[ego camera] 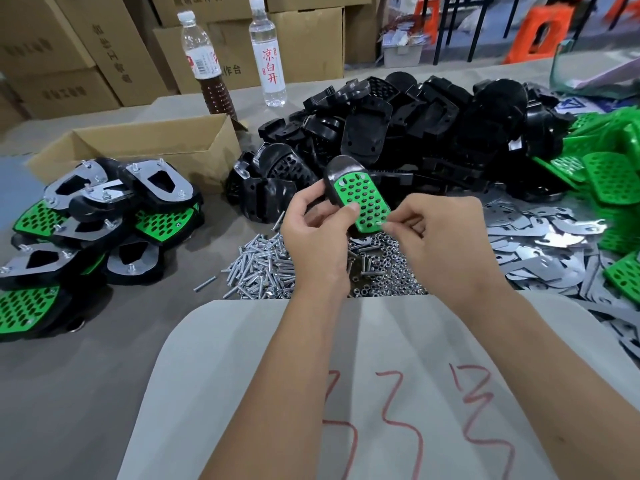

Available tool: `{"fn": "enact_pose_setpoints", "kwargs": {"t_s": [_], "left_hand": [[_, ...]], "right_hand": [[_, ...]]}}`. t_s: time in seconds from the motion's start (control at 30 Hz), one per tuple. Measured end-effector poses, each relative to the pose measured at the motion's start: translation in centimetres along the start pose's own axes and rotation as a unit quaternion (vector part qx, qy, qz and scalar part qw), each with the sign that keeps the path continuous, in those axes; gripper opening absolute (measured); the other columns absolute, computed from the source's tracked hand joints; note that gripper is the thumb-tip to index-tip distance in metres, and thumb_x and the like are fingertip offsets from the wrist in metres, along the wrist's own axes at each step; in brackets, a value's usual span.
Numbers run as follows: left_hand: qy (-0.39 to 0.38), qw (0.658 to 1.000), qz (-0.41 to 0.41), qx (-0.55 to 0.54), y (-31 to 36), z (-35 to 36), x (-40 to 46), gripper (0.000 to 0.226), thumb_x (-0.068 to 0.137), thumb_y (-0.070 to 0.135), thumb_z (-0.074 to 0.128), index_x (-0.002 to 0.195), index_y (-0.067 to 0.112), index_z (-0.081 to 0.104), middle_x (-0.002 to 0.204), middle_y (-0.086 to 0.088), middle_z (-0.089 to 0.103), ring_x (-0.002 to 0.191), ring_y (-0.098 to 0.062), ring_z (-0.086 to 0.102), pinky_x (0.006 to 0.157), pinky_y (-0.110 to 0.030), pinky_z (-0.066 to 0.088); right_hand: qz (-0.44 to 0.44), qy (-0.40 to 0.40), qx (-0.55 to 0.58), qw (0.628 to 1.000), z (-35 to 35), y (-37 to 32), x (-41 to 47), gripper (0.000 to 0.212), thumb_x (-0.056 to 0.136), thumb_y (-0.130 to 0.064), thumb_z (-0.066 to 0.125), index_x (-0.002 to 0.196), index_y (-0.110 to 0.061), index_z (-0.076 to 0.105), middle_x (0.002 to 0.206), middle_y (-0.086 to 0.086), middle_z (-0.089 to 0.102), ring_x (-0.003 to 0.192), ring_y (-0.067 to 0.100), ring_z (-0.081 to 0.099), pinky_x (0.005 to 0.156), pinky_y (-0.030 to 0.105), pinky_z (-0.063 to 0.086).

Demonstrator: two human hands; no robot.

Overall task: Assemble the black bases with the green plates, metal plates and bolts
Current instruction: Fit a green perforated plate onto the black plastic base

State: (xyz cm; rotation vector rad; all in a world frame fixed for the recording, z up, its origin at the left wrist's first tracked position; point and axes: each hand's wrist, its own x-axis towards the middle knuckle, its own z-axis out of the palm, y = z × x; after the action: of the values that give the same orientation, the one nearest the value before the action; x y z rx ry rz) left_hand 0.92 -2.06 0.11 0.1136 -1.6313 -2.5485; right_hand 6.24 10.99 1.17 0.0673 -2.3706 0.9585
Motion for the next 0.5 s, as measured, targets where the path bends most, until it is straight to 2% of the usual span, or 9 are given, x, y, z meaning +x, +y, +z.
{"fn": "enact_pose_setpoints", "kwargs": {"t_s": [0.07,0.17,0.23,0.3,0.4,0.5], "left_hand": [[-0.012,1.000,0.014,0.020,0.1,-0.1,0.0,0.043,0.081,-0.016,0.074,0.106,0.019,0.070,0.071,0.004,0.074,0.060,-0.006,0.064,0.055,-0.018,0.051],[-0.063,0.994,0.055,0.073,-0.3,0.0,-0.3,0.044,0.080,-0.016,0.074,0.109,0.017,0.070,0.081,-0.002,0.077,0.073,-0.012,0.070,0.070,-0.028,0.061],[-0.078,0.990,0.066,0.092,-0.3,0.2,-0.6,0.046,0.079,-0.017,0.074,0.109,0.018,0.071,0.080,-0.001,0.077,0.075,-0.010,0.072,0.071,-0.027,0.061],[-0.066,0.995,0.046,0.064,-0.2,0.1,-0.4,0.046,0.080,-0.017,0.073,0.110,0.017,0.072,0.077,0.001,0.076,0.074,-0.011,0.072,0.067,-0.025,0.058],[-0.052,0.998,0.010,0.021,-0.1,-0.2,-0.1,0.045,0.080,-0.016,0.074,0.112,0.015,0.072,0.079,-0.002,0.077,0.081,-0.021,0.077,0.068,-0.030,0.060],[-0.060,0.998,-0.006,0.024,-0.3,-0.1,-0.2,0.047,0.078,-0.016,0.075,0.112,0.016,0.072,0.081,-0.004,0.078,0.086,-0.026,0.078,0.071,-0.035,0.062]], "right_hand": [[0.004,-0.035,-0.011,0.999,-0.1,0.0,0.0,0.012,0.090,-0.004,0.077,0.079,-0.005,0.073,0.062,0.000,0.064,0.058,0.020,0.061,0.061,0.042,0.053],[-0.027,-0.080,-0.084,0.993,-0.4,-0.1,0.3,0.011,0.089,0.000,0.071,0.079,-0.004,0.070,0.067,0.007,0.064,0.064,0.027,0.058,0.065,0.045,0.052],[-0.018,-0.090,-0.097,0.991,-0.6,0.1,0.4,0.012,0.088,0.001,0.071,0.078,-0.006,0.070,0.065,0.005,0.064,0.063,0.027,0.059,0.065,0.044,0.054],[0.058,-0.075,0.003,0.995,-0.8,0.3,0.5,0.014,0.088,-0.002,0.077,0.077,-0.010,0.074,0.058,0.002,0.065,0.055,0.022,0.065,0.056,0.036,0.057],[0.148,-0.063,0.185,0.970,-0.8,0.6,0.4,0.013,0.088,-0.004,0.081,0.078,-0.011,0.076,0.058,0.006,0.069,0.042,0.015,0.062,0.044,0.021,0.049],[0.164,-0.073,0.208,0.961,-0.5,1.1,0.3,0.012,0.088,-0.005,0.082,0.078,-0.011,0.077,0.060,0.009,0.070,0.042,0.014,0.060,0.043,0.021,0.048]]}}
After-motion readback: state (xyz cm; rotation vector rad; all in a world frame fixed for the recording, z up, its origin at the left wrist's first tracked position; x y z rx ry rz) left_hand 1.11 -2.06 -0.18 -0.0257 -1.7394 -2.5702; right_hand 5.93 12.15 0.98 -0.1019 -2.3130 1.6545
